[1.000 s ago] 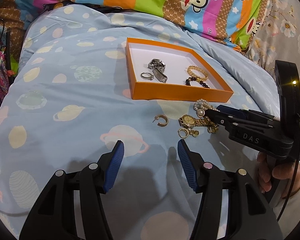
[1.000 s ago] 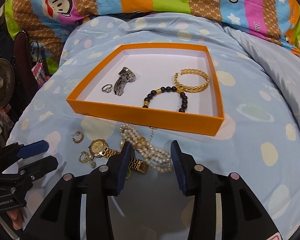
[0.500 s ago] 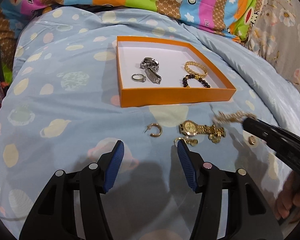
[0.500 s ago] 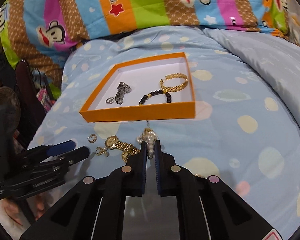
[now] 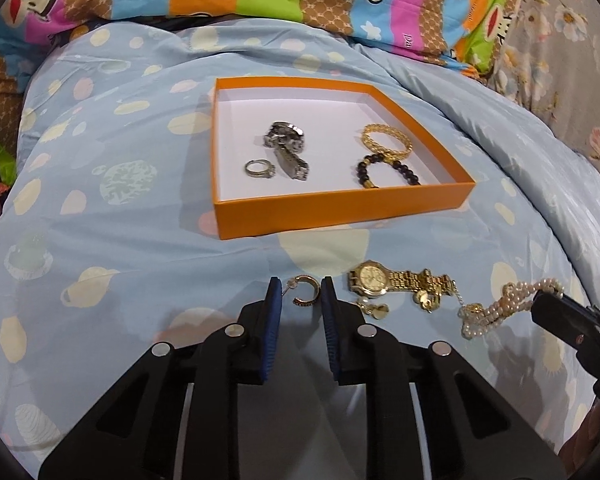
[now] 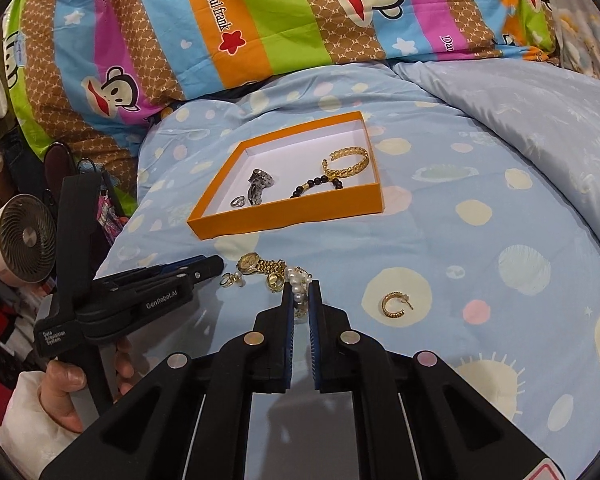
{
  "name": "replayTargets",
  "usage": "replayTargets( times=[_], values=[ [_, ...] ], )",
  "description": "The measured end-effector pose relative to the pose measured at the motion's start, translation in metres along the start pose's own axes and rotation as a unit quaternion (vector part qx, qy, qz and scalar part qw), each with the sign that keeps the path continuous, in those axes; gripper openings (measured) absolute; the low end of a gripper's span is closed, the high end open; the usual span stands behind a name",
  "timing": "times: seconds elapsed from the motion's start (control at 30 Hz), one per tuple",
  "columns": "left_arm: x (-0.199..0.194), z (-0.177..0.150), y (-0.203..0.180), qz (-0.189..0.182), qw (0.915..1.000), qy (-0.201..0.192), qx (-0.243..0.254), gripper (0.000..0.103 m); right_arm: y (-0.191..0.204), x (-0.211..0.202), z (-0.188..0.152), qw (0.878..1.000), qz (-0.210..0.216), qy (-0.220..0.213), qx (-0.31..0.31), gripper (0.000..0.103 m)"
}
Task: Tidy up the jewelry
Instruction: 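Carry the earring and pearl bracelet over the box and open both tools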
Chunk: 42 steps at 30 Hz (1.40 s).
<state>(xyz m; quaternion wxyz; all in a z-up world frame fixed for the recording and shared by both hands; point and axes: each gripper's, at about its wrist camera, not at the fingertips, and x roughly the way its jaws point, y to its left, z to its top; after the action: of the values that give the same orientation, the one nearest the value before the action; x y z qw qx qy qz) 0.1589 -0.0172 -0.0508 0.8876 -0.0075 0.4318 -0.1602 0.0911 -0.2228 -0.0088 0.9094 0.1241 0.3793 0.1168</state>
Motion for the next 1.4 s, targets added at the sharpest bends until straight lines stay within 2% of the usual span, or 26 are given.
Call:
replayTargets(
  times=[0.2, 0.37, 0.47, 0.67, 0.87, 1.13, 1.4],
  values=[
    [-0.007, -0.001, -0.003, -0.009, 0.9999, -0.007, 0.001, 0.019, 0.002, -0.017, 0.008, 1.000, 0.000, -0.025, 0.003, 0.007],
    [-0.027, 0.009, -0.002, -0.020, 0.9993, -0.030, -0.009, 0.019, 0.007, -0.030, 0.033, 0.999, -0.003, -0.052, -0.009, 0.006],
    [-0.042, 0.027, -0.002, -0.024, 0.9982, -0.054, -0.010, 0.019, 0.011, -0.028, 0.056, 0.997, -0.007, -0.068, -0.023, 0.006],
    [-0.044, 0.069, 0.000, -0.011, 0.9966, -0.081, -0.006, 0.019, 0.010, -0.001, 0.104, 0.996, -0.001, -0.086, -0.017, 0.005],
    [-0.022, 0.097, 0.006, -0.004, 0.9965, -0.082, -0.013, 0.019, 0.015, 0.037, 0.127, 0.996, 0.000, -0.082, -0.018, 0.005],
    [0.009, 0.104, 0.014, 0.003, 0.9975, -0.064, -0.030, 0.019, 0.020, 0.082, 0.134, 0.998, -0.006, -0.063, -0.022, 0.005],
    [0.021, 0.104, 0.016, 0.009, 0.9978, -0.056, -0.036, 0.019, 0.022, 0.104, 0.136, 0.998, -0.009, -0.055, -0.027, 0.005]
  ],
)
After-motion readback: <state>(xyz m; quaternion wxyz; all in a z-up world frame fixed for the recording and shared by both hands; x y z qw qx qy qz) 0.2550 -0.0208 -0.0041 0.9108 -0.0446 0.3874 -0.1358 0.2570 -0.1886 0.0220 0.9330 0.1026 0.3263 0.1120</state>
